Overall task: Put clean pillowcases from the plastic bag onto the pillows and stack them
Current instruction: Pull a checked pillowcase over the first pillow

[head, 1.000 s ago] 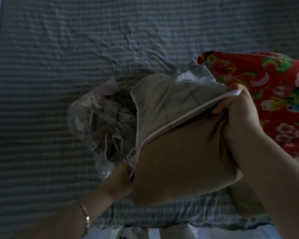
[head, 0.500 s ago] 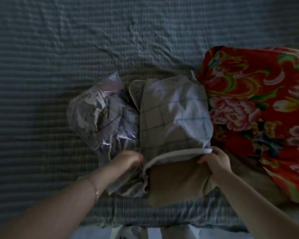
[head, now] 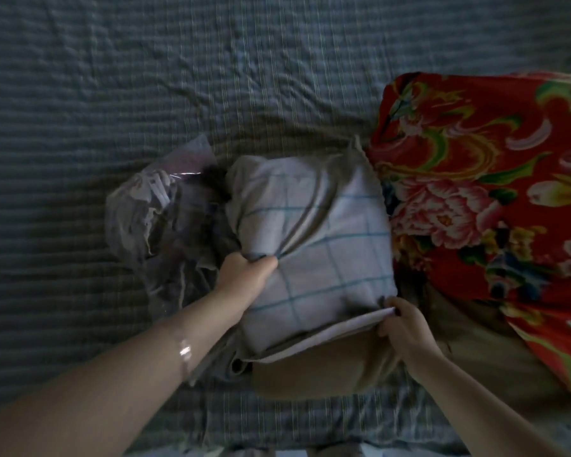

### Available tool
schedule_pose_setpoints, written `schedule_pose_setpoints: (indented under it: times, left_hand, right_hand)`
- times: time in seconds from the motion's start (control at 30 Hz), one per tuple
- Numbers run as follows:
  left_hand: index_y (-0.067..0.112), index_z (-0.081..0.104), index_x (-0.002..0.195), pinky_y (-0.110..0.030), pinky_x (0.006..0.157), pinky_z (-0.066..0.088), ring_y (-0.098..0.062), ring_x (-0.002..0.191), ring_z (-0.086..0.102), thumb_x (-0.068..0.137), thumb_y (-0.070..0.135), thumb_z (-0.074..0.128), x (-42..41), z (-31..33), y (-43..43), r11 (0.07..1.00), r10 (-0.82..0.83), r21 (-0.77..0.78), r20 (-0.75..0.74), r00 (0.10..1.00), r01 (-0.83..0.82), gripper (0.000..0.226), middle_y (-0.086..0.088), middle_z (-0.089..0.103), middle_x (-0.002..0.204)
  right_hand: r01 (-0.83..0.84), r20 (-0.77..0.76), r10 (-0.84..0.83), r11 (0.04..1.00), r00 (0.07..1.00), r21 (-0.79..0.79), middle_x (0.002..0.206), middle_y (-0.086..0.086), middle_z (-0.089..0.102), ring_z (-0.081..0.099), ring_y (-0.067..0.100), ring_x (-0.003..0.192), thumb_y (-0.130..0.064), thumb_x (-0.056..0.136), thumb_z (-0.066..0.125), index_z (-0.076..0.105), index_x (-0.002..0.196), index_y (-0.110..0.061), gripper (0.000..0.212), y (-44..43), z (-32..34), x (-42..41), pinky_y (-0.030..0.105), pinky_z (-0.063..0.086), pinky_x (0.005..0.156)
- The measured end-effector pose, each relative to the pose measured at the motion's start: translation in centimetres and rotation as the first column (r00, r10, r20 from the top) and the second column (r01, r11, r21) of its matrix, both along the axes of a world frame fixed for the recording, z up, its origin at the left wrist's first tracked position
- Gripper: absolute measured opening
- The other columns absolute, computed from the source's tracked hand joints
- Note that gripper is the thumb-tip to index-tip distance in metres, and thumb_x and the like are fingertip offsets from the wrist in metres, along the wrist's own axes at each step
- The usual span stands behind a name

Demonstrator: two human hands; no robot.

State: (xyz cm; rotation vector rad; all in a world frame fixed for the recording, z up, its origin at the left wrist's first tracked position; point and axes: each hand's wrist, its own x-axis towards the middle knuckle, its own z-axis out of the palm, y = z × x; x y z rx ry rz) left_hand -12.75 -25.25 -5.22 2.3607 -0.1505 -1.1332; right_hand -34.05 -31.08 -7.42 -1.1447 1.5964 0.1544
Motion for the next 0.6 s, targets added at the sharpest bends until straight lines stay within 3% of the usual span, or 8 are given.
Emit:
schedule_pose_setpoints:
  times: [0.1,0.2,0.27,0.33,0.4,0.47,0.53,0.6]
  left_hand:
    - [0.005,0.056,0.06,-0.028,0.047,0.032,-0.021,0.056,0.049,0.072,0.03,0.067,0.1,8.2,0.4,0.98,-0.195,-0.01,0.178,0.965,0.2,0.03,-0.005,0.049,0.053]
    - [0.011,0.048,0.063,-0.024,0.048,0.032,-0.014,0.059,0.049,0.078,0.026,0.063,-1.2,13.8,0.0,0.928,-0.358,0.003,0.284,0.89,0.372,0.026,0.004,0.048,0.056]
    - [0.014,0.045,0.072,-0.018,0.045,0.029,-0.005,0.055,0.043,0.08,0.024,0.06,-3.0,14.4,-1.2,0.832,-0.537,0.019,0.28,0.796,0.555,0.02,0.005,0.048,0.062]
    - [0.009,0.041,0.077,-0.019,0.045,0.027,-0.008,0.055,0.044,0.081,0.019,0.059,-5.8,12.2,-3.3,0.645,-0.756,0.069,0.205,0.622,0.761,0.02,0.002,0.046,0.065]
    - [0.001,0.045,0.101,-0.024,0.056,0.036,-0.021,0.07,0.055,0.082,0.013,0.057,-9.0,8.8,-4.9,0.475,-0.879,0.118,0.097,0.466,0.872,0.026,-0.006,0.054,0.082]
    - [-0.007,0.041,0.121,-0.03,0.063,0.041,-0.028,0.075,0.055,0.085,0.009,0.053,-11.4,4.9,-5.5,0.398,-0.915,0.021,-0.057,0.398,0.917,0.041,-0.017,0.059,0.095]
    - [0.003,0.041,0.132,-0.034,0.076,0.046,-0.031,0.094,0.058,0.089,0.012,0.051,-11.9,1.7,-5.2,0.421,-0.902,-0.064,-0.132,0.41,0.905,0.045,-0.017,0.057,0.112]
    - [0.011,0.05,0.124,-0.034,0.089,0.044,-0.03,0.113,0.052,0.089,0.014,0.051,-10.1,-0.7,-4.4,0.537,-0.842,-0.01,0.053,0.537,0.843,0.035,-0.011,0.053,0.125]
  right_hand:
    - [0.06,0.183,-0.081,0.991,0.98,0.117,0.061,0.009,0.046,0.043,0.019,0.061,0.002,0.06,0.045,0.045,0.065,-0.008,0.011,1.6,2.1,1.8,0.025,0.028,0.055]
    - [-0.117,0.269,0.038,0.952,0.962,0.282,0.075,0.01,0.058,0.054,0.024,0.076,0.01,0.078,0.041,0.058,0.087,-0.006,0.025,3.9,1.2,4.3,0.03,0.042,0.065]
    - [-0.242,0.3,0.137,0.906,0.944,0.347,0.088,0.008,0.059,0.055,0.019,0.078,0.003,0.09,0.038,0.057,0.103,-0.003,0.024,4.8,-0.7,5.2,0.033,0.045,0.073]
    - [-0.335,0.286,0.249,0.889,0.926,0.311,0.095,0.006,0.059,0.05,0.009,0.071,-0.001,0.094,0.04,0.056,0.101,-0.001,0.018,4.7,-1.3,4.4,0.025,0.047,0.072]
    - [-0.236,0.13,0.207,0.93,0.97,0.281,0.106,0.011,0.066,0.056,0.01,0.073,-0.001,0.092,0.046,0.058,0.091,-0.003,0.012,3.4,-2.5,2.0,0.03,0.053,0.077]
    - [-0.183,-0.114,0.219,0.948,0.969,0.261,0.109,0.015,0.064,0.061,0.02,0.087,-0.003,0.095,0.043,0.056,0.1,0.001,0.015,1.6,-2.6,-1.4,0.035,0.051,0.084]
    - [-0.189,-0.362,0.235,0.969,0.902,0.156,0.086,0.01,0.055,0.053,0.017,0.072,-0.006,0.099,0.033,0.052,0.118,-0.002,0.027,-0.7,-1.8,-4.3,0.027,0.047,0.066]
    - [-0.182,-0.38,0.157,0.983,0.912,-0.029,0.071,0.008,0.053,0.049,0.019,0.058,-0.008,0.097,0.035,0.061,0.104,-0.004,0.027,-2.6,-1.0,-5.8,0.026,0.038,0.046]
